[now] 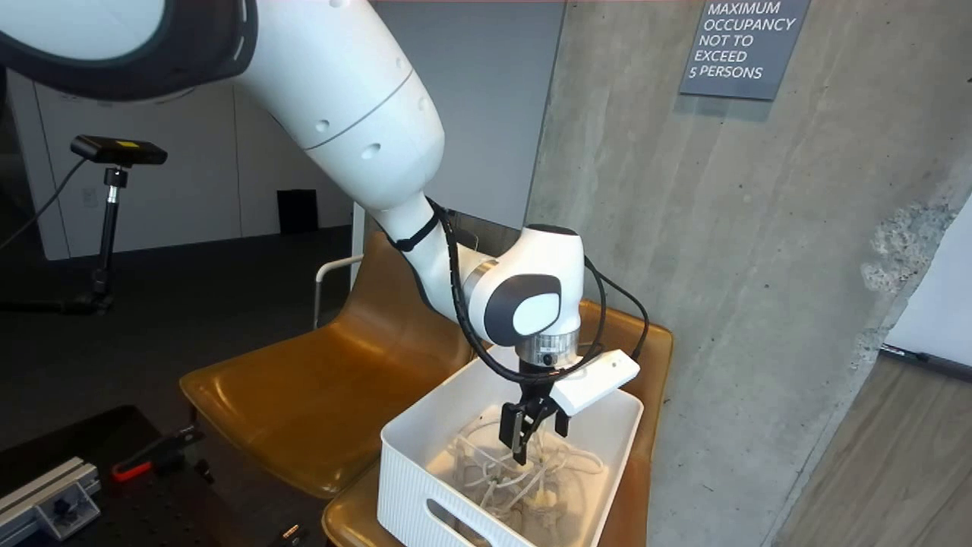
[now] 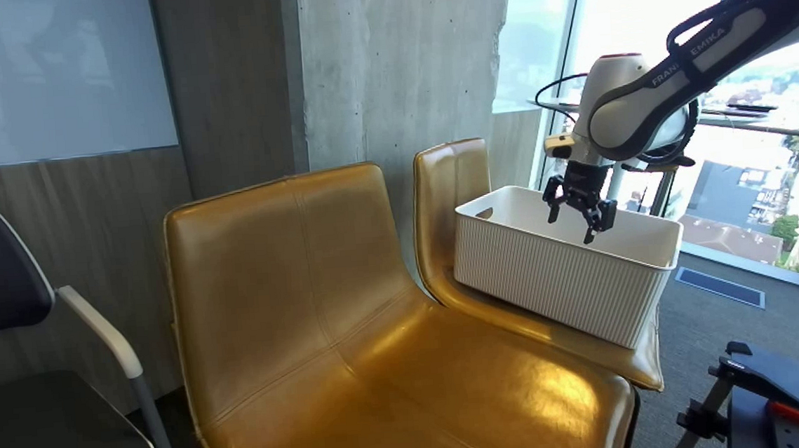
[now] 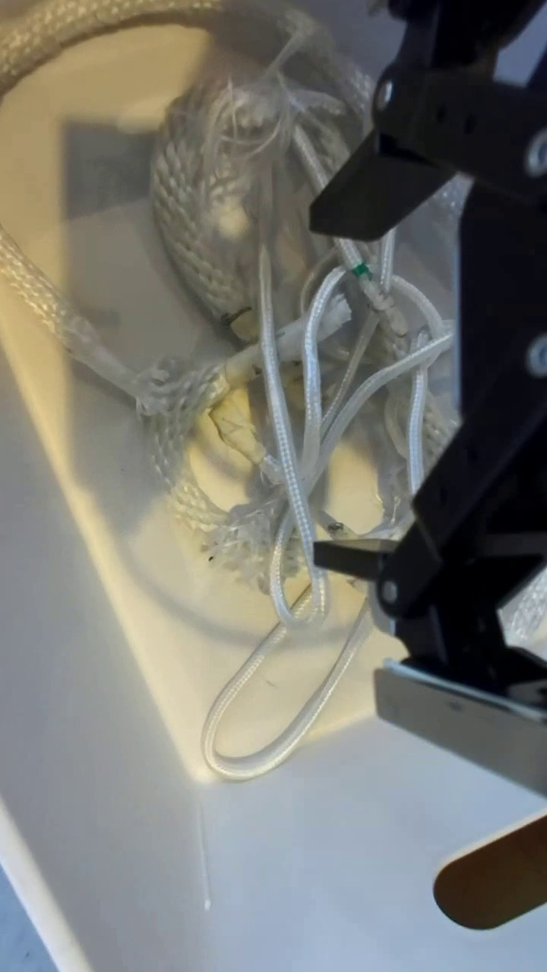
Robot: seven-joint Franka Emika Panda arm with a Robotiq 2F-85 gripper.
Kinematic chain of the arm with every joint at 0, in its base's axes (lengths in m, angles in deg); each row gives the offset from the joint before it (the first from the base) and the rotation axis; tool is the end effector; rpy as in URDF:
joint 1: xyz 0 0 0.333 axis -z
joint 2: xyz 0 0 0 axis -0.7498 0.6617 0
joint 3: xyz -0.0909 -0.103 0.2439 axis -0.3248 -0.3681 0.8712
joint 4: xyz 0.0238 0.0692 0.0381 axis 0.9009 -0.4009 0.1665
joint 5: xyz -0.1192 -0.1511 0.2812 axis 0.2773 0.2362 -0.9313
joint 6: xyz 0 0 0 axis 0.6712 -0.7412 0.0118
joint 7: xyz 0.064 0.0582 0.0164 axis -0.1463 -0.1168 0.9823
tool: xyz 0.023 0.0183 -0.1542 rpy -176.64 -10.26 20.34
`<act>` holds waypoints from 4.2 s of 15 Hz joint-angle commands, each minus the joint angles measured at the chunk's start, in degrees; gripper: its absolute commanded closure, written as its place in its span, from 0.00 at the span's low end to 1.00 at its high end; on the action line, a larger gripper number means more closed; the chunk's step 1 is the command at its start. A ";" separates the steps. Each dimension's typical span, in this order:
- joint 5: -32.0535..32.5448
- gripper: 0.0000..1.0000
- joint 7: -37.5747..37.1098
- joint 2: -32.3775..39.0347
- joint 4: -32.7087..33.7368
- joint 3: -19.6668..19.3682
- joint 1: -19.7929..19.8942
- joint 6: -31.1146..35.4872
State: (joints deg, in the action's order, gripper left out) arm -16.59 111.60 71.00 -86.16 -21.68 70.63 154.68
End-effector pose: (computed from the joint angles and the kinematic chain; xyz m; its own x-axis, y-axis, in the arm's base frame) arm 0.5874 -0.2622 0.1608 0.2907 0.9485 -0.1260 0.9533 -0.2758 0.1232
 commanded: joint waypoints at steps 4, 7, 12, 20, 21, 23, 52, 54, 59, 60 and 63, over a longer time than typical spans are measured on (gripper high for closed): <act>1.26 0.00 -0.59 9.67 7.75 -1.67 -1.46 1.65; 3.07 0.00 -1.40 12.61 10.35 -3.55 -2.00 2.91; 4.29 0.00 -2.86 16.77 14.49 -3.92 -3.09 3.56; 3.78 0.00 -2.50 19.74 17.33 -2.28 -3.63 2.80; 3.69 0.00 -2.17 19.67 17.27 -1.99 -3.54 2.57; 3.50 0.00 -1.78 19.24 17.09 -1.52 -3.47 2.47; 4.39 1.00 -1.07 18.13 18.99 -1.64 -4.08 -1.55; 5.14 1.00 -2.21 14.67 15.95 -2.47 -5.22 -0.99; 9.45 1.00 -7.06 3.70 5.12 -5.31 -10.56 1.48; 10.72 1.00 -8.31 1.33 3.13 -5.87 -11.73 1.08; 15.24 1.00 -12.11 -6.23 -2.78 -7.61 -15.08 -0.23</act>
State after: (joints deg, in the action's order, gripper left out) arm -5.46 103.24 73.92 -80.09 -26.95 58.80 154.79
